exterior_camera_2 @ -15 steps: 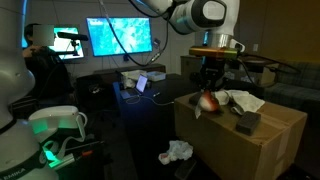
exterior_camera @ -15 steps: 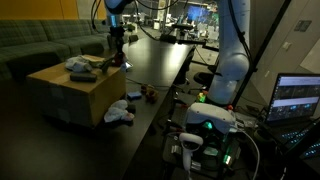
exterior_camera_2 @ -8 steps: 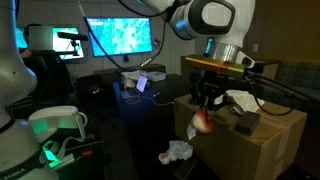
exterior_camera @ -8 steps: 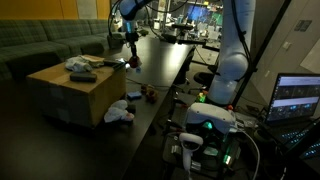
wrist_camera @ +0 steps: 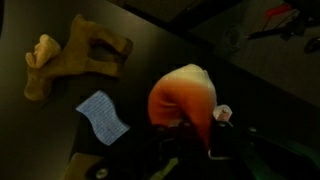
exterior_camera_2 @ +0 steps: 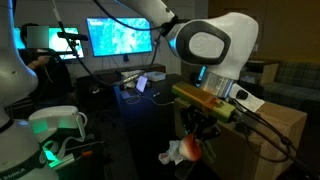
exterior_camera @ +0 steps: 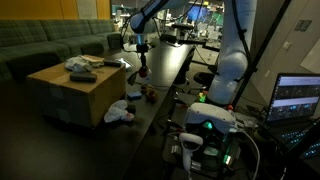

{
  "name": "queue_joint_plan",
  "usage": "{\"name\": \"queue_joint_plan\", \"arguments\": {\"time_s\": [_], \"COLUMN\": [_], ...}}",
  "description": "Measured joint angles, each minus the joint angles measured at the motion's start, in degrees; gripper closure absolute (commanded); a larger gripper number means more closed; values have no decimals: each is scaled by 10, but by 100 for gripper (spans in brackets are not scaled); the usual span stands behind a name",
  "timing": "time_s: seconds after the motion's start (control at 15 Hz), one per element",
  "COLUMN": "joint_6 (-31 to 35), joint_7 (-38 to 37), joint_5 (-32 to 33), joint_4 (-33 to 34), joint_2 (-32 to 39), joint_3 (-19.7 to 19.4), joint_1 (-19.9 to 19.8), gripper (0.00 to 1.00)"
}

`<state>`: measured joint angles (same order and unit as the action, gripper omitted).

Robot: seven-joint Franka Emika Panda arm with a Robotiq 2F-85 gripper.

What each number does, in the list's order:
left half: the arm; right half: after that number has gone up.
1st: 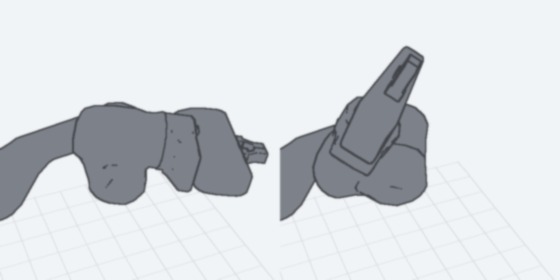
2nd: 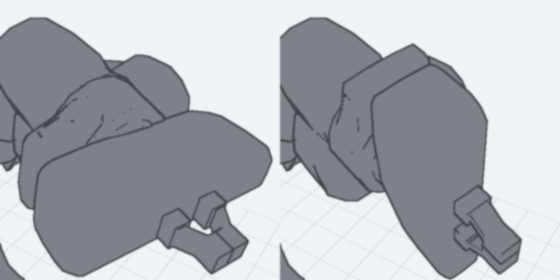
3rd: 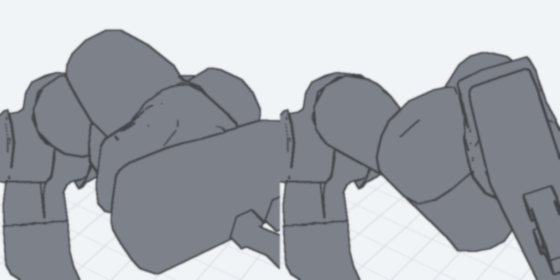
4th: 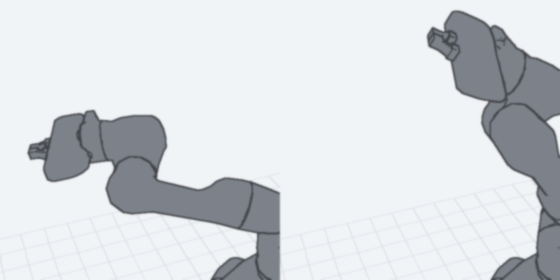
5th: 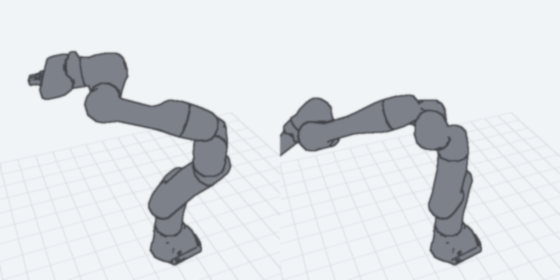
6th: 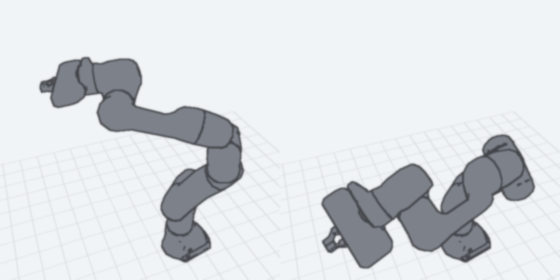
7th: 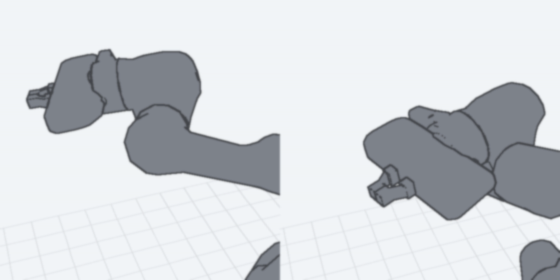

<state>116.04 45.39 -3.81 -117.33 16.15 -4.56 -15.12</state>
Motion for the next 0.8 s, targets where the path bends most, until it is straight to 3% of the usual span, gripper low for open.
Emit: {"name": "queue_joint_plan", "arguments": {"time_s": [0.47,0.8], "joint_6": [191,315], "joint_7": [-22,-72], "joint_5": [-72,-77], "joint_4": [-45,-47], "joint_2": [85,155], "joint_3": [4,14], "joint_1": [-1,-1], "gripper": [92,92]}}
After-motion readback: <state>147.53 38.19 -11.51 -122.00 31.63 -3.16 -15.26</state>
